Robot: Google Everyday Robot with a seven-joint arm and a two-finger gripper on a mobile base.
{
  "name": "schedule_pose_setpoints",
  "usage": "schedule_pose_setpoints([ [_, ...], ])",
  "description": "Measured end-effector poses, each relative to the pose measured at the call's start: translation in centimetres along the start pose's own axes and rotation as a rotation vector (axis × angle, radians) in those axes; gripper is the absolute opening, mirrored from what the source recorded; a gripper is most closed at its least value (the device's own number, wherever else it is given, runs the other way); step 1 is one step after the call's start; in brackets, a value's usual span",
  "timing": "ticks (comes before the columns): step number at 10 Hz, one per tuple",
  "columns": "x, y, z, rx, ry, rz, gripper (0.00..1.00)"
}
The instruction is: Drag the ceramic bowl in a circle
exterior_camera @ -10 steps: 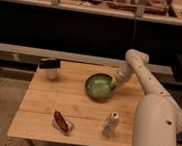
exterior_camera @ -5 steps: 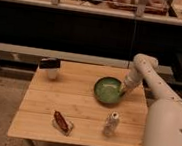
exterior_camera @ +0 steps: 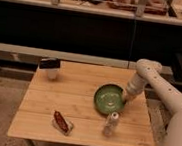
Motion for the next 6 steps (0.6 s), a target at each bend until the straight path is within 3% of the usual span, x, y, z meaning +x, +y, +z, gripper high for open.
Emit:
schedule_pose_setpoints([
  [3,-0.9,-4.3,1.7,0.026,-0.026,-0.07,0.0],
  [6,0.2,-9.3,3.0,0.064,-0.034,-0.14,0.0],
])
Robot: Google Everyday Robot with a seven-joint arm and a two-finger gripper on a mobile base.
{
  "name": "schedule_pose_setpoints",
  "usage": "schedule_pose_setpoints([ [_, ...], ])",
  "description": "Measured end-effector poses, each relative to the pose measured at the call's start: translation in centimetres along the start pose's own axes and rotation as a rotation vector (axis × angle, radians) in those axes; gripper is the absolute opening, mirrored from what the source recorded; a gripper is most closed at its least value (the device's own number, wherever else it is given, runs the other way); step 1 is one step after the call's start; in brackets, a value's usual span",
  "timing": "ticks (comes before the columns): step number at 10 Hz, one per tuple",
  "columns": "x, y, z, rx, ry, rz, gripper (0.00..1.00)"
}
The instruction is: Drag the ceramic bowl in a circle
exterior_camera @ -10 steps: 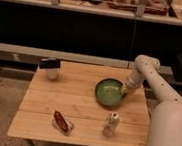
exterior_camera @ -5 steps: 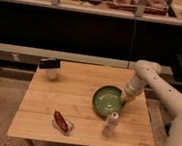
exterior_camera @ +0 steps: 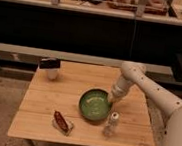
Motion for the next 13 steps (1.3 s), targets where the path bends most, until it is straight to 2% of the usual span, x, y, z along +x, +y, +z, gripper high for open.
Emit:
schedule_pose_setpoints([
  [4,3.5,-4.5,1.1,0.057,0.014,-0.049,0.0],
  [7,7.1,-5.8,1.1,0.08,0.048,-0.047,0.0],
  [10,10.0,-4.0,0.6,0.085,0.083,0.01,0.0],
  [12,11.0,-1.6,-0.2,0.078,0.109,0.064,0.0],
  [13,11.2,0.4,-0.9,0.067,0.124,0.104,0.0],
])
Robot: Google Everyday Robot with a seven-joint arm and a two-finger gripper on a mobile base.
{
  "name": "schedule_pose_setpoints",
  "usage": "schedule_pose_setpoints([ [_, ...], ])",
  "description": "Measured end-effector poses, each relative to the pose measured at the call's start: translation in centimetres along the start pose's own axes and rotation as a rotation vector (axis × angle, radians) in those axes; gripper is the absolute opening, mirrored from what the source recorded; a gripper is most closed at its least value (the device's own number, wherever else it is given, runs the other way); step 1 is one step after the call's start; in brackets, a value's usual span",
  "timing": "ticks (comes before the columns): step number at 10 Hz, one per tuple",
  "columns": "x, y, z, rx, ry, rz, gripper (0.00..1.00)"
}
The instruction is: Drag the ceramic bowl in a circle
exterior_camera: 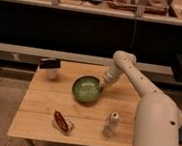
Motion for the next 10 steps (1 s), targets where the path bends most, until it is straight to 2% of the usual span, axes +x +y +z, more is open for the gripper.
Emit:
schedule_pose_setpoints([
  [2,-0.1,3.6,-1.1,-0.027,0.015,0.061,0.0],
  [4,-1.7,7.4,-1.7,-0.05,0.007,0.126,0.0],
  [7,-4.3,10.7,-1.9,-0.051,-0.012,0.19,0.0],
  [10,-7.5,12.5,-2.4,-0.069,-0.04,0.191,0.0],
])
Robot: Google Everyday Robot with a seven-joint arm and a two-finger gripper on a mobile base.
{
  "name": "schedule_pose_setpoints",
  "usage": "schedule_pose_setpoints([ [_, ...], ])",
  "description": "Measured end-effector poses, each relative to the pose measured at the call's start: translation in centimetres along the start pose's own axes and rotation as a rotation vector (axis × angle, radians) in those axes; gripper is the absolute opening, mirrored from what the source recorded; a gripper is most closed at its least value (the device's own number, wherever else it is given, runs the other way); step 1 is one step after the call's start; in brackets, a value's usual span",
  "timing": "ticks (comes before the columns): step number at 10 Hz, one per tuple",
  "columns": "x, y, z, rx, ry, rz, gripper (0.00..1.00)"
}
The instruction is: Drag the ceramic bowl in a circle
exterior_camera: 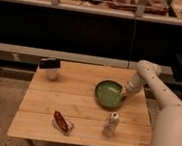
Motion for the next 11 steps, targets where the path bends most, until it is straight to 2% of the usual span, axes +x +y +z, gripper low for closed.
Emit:
schedule_pose_setpoints([
  [4,-4.5,0.0,0.1,-0.02,-0.055,-0.077,0.0],
  [8,-7.0,-4.7,0.2,-0.01,-0.079,-0.208,0.0],
  [11,-7.2,-9.0,1.2,0.013,-0.096,-0.294,0.0],
])
